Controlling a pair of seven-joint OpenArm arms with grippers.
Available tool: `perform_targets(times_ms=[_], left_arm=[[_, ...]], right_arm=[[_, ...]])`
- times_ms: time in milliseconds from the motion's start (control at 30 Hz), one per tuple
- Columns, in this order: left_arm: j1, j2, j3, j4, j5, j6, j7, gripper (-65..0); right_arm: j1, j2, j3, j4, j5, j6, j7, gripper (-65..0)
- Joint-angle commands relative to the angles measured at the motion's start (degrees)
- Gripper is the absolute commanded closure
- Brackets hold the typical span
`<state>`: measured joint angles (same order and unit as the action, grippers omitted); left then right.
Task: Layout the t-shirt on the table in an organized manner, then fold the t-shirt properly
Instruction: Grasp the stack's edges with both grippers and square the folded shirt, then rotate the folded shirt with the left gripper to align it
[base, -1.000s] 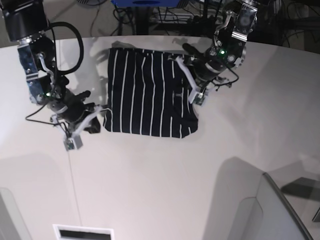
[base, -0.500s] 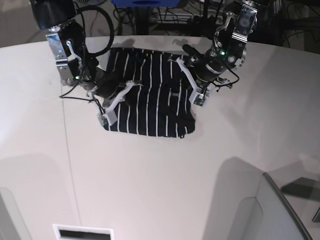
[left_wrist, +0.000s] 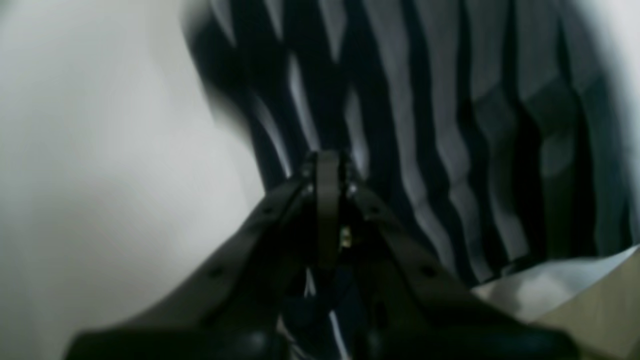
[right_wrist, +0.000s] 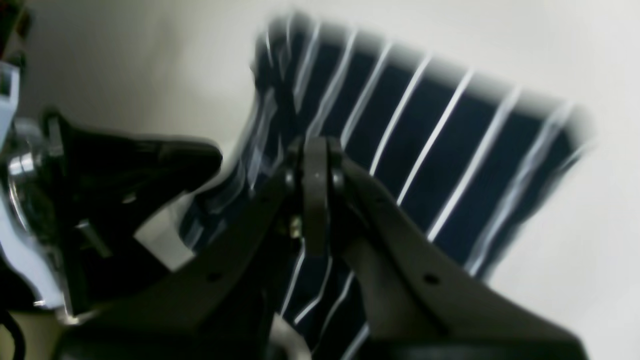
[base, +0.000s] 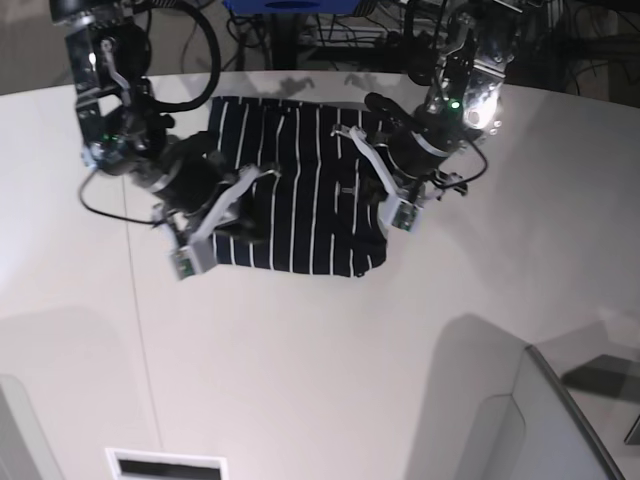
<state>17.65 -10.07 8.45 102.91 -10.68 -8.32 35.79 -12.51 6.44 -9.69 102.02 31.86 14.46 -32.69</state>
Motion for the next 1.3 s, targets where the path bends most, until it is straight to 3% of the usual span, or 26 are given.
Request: perform_targets(times_ms=[0, 133, 233, 300, 333, 433, 533, 600, 667, 800, 1000, 1100, 1167, 1267], left_arm=[[1.91, 0.44, -1.9, 1.83, 0.0, 0.36, -0.05, 0.0], [6.39, 2.2, -11.22, 1.92, -8.62, 0.1, -0.23, 0.0], [8.94, 1.58, -15.35, -0.72, -19.7, 0.01, -0.49, 0.0], [10.0, 0.44, -16.23, -1.86, -23.83, 0.01, -0.58, 0.0], [10.35, 0.18, -16.49, -2.3, -24.97, 0.01, -0.85, -5.3], [11.41, 0.09, -15.96, -3.97, -25.41, 0.01, -5.24, -33.4], [11.32, 1.41, -15.88, -8.28, -25.59, 0.01, -7.53, -54.0], [10.7, 2.2, -15.88, -10.74, -25.59, -1.13, -7.7, -61.9], [10.53, 2.72, -15.88, -13.64, -25.59, -6.32, -7.79, -65.0], [8.68, 5.36, -16.49, -19.79, -25.32, -14.06, -7.88, -62.5], [5.87, 7.65, -16.14, -26.74, -25.15, -14.41, -7.97, -58.4], [4.9, 8.0, -15.96, -28.41, -25.06, -14.41, -7.97, -52.3], [4.72, 8.0, -16.05, -29.55, -25.06, -14.41, -7.97, -39.8], [3.67, 7.56, -15.96, -29.81, -24.97, -14.23, -7.97, -11.0]], right_arm=[[-0.81, 0.29, 1.47, 2.2, -0.08, 0.0, -0.06, -1.2], [-3.88, 0.38, 7.72, 2.82, -0.52, 0.09, -0.06, -1.5], [-6.43, 1.96, 11.85, 2.82, -0.52, 0.09, 0.29, -1.7], [-7.57, 2.75, 13.61, 2.82, -0.52, 0.09, 0.29, -1.7], [-8.19, 3.1, 14.92, 2.82, -0.52, 0.09, 0.29, -1.7], [-9.33, 3.37, 17.39, 2.82, -0.52, 0.18, 0.29, -1.7], [-9.51, 3.45, 18.88, 2.82, -0.52, 0.18, 0.29, -1.7], [-10.04, 4.86, 18.53, 2.82, -0.6, 0.18, 0.29, -1.7], [-10.12, 5.83, 18.35, 2.82, -0.6, 0.18, 0.29, -1.7], [-10.12, 6.35, 18.35, 2.82, -0.6, 0.18, 0.29, -1.7], [-10.21, 6.35, 18.35, 2.03, -0.6, 0.27, 0.29, -1.5], [-10.21, 6.35, 18.35, 0.27, -0.6, 0.27, 0.29, -1.4], [-10.21, 6.35, 18.35, -0.52, -0.6, 0.27, 0.29, -1.4], [-10.3, 6.35, 18.44, -0.79, -0.6, 0.27, 0.38, -1.4]])
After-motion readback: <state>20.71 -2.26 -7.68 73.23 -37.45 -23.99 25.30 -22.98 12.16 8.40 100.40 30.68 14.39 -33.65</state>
